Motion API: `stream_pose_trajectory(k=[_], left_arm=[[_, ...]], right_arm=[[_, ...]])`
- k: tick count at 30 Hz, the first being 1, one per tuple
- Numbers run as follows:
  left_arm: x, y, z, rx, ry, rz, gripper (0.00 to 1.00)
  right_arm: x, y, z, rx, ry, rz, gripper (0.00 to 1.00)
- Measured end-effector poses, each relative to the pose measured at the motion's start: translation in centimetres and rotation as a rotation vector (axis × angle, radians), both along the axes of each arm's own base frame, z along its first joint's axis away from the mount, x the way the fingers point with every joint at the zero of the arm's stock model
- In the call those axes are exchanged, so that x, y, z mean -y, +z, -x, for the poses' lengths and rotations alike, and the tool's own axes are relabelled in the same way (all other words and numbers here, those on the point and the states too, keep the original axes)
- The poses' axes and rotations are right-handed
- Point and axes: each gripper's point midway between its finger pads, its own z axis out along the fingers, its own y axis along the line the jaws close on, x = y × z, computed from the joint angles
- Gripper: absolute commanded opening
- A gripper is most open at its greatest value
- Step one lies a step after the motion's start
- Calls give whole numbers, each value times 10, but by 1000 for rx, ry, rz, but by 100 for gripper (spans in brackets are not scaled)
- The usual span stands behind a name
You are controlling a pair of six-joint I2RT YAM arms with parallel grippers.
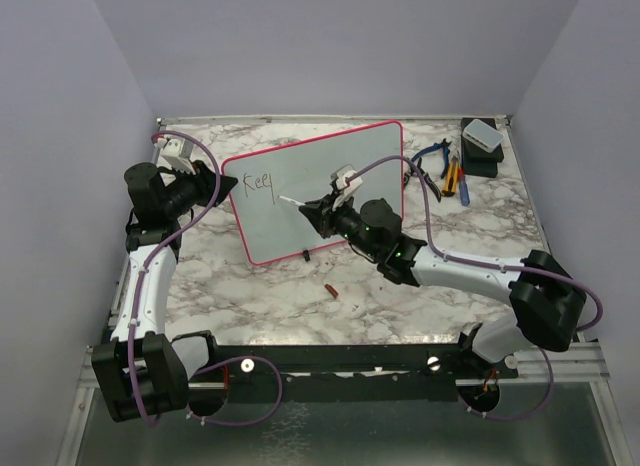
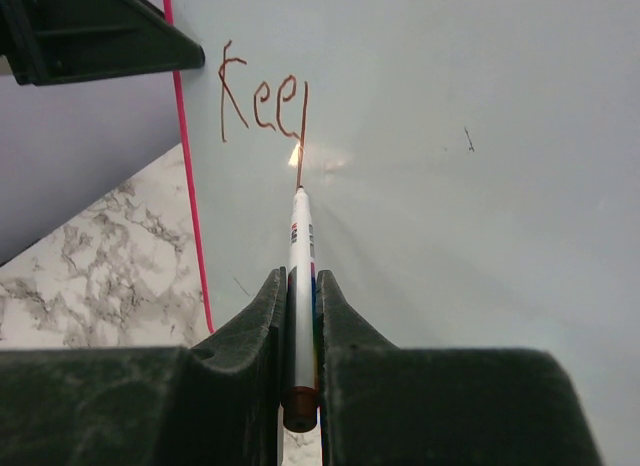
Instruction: Write a sentence on the whiteboard
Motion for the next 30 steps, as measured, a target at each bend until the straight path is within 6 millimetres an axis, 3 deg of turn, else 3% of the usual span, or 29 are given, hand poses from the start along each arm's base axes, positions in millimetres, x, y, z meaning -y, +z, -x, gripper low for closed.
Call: stream_pose_trajectory(k=[13,30], left_arm=[[0,0,0,0,0,0,15],[0,0,0,0,0,0,15]], right_arm=[[-6,44,-10,97,-14,-42,1],[-13,42,-24,122,-47,-18,1]])
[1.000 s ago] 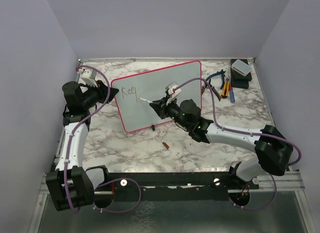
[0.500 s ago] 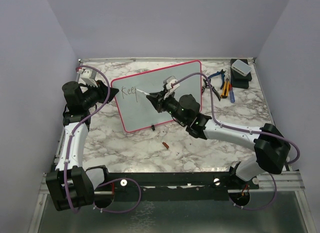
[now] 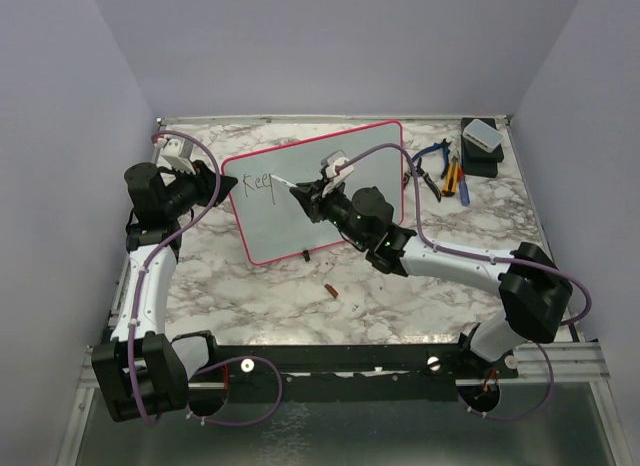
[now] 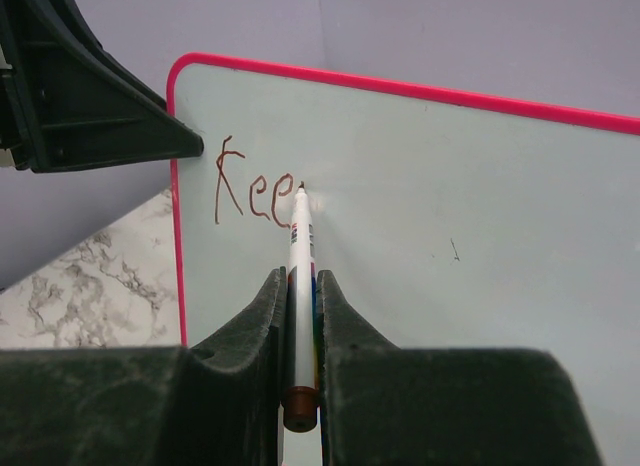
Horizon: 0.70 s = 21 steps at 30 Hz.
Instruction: Write a sentence on the whiteboard
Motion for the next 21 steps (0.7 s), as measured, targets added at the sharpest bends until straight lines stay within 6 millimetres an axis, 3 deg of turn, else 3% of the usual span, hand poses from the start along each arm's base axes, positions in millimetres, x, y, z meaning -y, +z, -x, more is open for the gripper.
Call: stream_pose_trajectory(k=[21], left_arm=[[0,0,0,0,0,0,15]], right_arm=[[1,2,-5,11,-34,-2,1]])
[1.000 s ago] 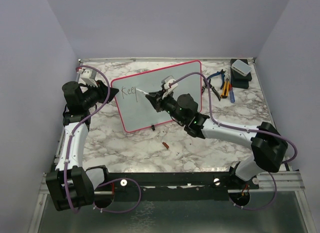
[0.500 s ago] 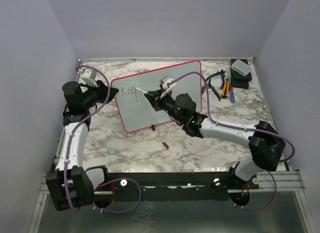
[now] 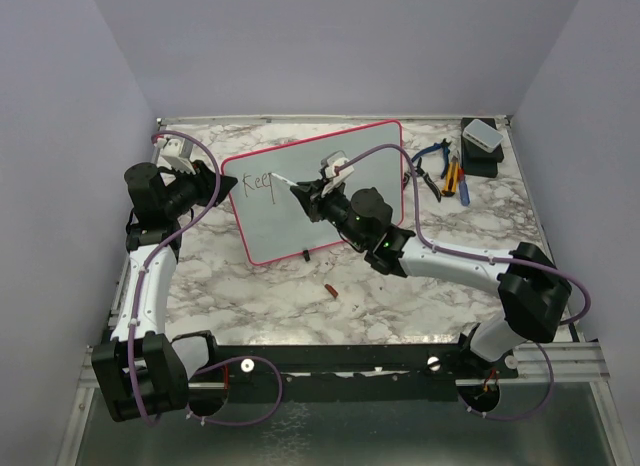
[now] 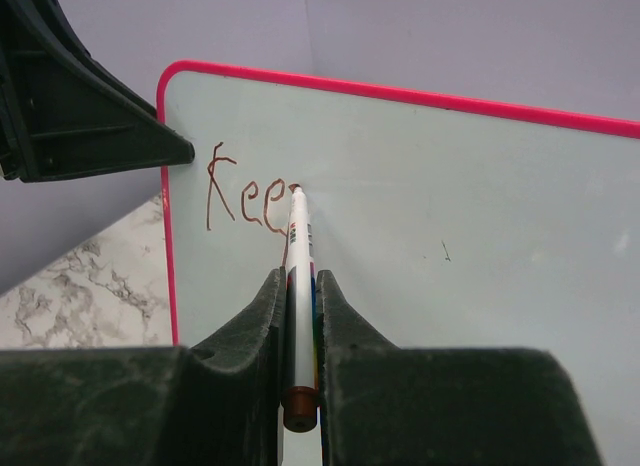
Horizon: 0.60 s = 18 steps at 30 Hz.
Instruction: Write a sentence on the whiteboard
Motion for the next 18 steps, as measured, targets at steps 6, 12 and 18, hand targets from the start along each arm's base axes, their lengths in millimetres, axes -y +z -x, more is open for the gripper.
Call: stream_pose_trajectory(k=[6,12,18], left_arm=[[0,0,0,0,0,0,15],[0,0,0,0,0,0,15],[0,0,0,-1,0,0,15]], right_arm=[[4,0,0,-1,-16,-1,1],[10,-4,0,-6,-32,4,1],[13,-8,1,-11,-39,9,1]])
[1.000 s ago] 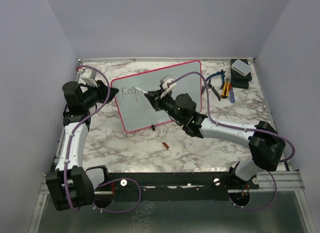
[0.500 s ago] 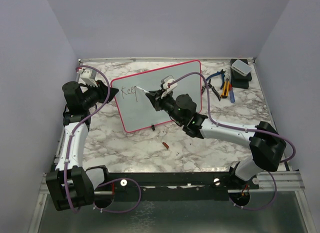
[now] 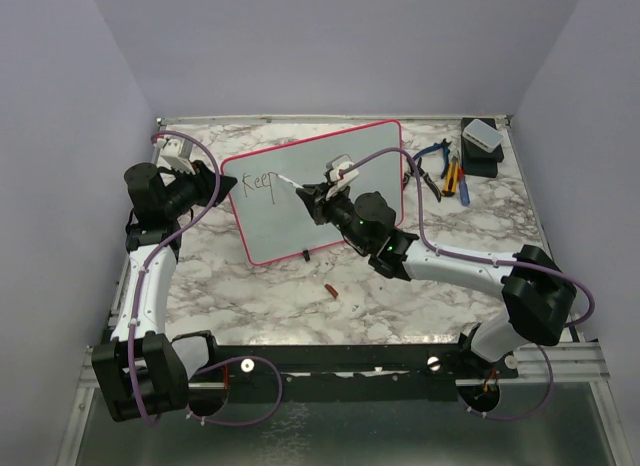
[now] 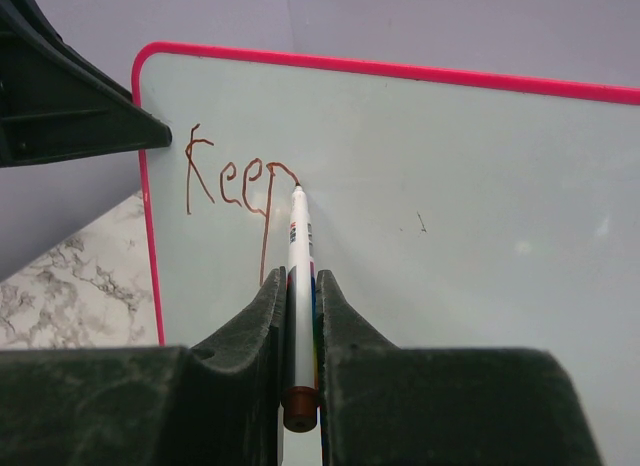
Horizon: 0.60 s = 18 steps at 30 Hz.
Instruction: Write a sentence on the whiteboard
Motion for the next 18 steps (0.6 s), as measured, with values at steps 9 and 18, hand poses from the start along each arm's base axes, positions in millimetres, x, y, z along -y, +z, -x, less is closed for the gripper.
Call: stream_pose_trajectory(k=[9,18], left_arm=[[0,0,0,-1,0,0,15],[0,0,0,-1,0,0,15]], right_arm=[[0,-1,0,0,2,0,0],[-2,-1,2,-3,18,-2,1]])
